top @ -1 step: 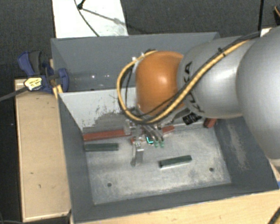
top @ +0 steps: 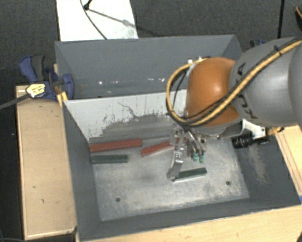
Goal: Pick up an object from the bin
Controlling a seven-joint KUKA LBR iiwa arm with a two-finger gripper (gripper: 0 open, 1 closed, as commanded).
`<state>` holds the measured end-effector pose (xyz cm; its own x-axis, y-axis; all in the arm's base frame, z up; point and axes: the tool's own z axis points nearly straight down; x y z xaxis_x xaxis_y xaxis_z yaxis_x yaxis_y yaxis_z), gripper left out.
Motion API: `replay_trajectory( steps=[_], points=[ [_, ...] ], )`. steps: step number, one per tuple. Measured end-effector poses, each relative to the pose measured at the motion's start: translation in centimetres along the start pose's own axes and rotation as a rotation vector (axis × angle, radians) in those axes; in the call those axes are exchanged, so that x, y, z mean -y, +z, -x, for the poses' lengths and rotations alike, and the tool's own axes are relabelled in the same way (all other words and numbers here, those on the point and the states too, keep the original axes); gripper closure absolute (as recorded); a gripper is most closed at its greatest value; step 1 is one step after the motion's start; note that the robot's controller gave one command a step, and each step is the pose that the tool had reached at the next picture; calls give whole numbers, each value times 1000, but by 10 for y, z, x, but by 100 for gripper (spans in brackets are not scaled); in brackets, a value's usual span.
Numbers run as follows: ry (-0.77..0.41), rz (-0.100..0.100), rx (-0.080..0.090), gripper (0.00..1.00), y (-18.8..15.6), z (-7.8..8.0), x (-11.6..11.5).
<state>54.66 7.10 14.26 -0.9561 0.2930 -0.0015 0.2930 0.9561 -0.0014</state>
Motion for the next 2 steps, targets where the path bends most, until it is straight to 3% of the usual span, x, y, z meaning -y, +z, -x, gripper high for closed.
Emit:
replay_trajectory(
  steps=[1, 2],
  points=[
    [-156, -2, -3, 0, 30, -15, 71],
    [-206, 1, -5, 0, 75, -4, 50]
  ],
)
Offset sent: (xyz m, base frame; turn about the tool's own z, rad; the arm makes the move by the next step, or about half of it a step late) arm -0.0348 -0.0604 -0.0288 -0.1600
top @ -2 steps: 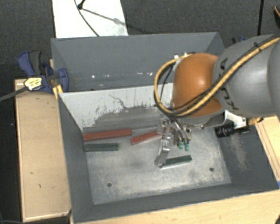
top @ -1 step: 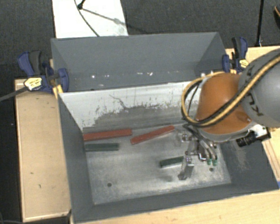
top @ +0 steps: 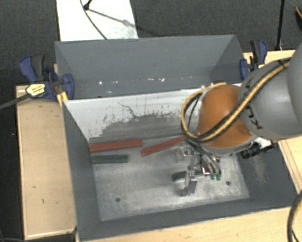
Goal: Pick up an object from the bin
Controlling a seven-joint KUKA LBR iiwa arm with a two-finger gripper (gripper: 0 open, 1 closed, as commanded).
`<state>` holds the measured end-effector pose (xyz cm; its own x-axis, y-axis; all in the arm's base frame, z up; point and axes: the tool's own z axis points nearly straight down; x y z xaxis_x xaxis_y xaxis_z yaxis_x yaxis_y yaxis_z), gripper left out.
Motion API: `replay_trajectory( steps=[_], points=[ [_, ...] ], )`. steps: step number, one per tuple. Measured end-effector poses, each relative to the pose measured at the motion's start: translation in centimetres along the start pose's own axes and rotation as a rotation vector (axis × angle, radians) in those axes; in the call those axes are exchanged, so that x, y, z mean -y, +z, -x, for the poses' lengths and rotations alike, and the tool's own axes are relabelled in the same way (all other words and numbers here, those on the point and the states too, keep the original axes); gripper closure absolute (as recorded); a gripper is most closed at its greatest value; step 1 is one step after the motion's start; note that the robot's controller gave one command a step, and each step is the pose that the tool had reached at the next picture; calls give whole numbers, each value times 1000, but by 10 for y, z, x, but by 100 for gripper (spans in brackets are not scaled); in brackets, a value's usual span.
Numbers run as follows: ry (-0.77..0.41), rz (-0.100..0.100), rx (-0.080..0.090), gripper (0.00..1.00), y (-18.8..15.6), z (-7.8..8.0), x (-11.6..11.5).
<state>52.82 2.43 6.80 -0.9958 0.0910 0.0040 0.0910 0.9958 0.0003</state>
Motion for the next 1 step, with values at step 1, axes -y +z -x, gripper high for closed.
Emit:
replay_trajectory(
  steps=[1],
  points=[
    [7, 1, 3, 100, -2, 0, 1]
  ],
)
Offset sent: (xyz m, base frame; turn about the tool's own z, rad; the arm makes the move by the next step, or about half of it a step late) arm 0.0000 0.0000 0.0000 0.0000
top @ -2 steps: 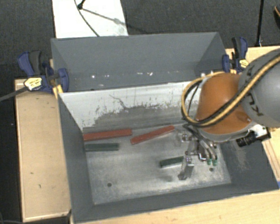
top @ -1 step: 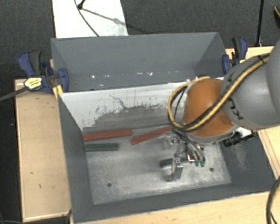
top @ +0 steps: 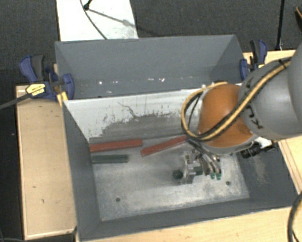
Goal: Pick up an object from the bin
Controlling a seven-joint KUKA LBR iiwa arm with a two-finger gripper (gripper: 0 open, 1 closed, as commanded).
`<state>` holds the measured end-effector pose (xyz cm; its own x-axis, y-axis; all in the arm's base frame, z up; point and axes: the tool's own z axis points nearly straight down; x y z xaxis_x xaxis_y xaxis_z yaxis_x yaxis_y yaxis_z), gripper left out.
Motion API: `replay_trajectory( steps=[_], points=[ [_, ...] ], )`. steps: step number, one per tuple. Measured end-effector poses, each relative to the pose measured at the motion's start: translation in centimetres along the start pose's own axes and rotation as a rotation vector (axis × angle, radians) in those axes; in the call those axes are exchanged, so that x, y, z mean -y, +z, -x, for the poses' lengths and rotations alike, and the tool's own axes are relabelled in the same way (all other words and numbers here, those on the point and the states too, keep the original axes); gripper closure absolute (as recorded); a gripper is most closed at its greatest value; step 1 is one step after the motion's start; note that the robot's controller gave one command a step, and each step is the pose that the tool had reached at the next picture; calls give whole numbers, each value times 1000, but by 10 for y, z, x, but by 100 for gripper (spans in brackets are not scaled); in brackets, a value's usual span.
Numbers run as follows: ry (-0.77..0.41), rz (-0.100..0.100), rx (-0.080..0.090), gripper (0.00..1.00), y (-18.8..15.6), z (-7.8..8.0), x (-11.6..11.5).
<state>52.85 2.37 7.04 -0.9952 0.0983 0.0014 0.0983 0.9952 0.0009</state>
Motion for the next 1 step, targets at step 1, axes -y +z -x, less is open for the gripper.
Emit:
replay_trajectory(
  steps=[1],
  points=[
    [-26, 0, 11, 100, -147, -7, 14]
  ],
)
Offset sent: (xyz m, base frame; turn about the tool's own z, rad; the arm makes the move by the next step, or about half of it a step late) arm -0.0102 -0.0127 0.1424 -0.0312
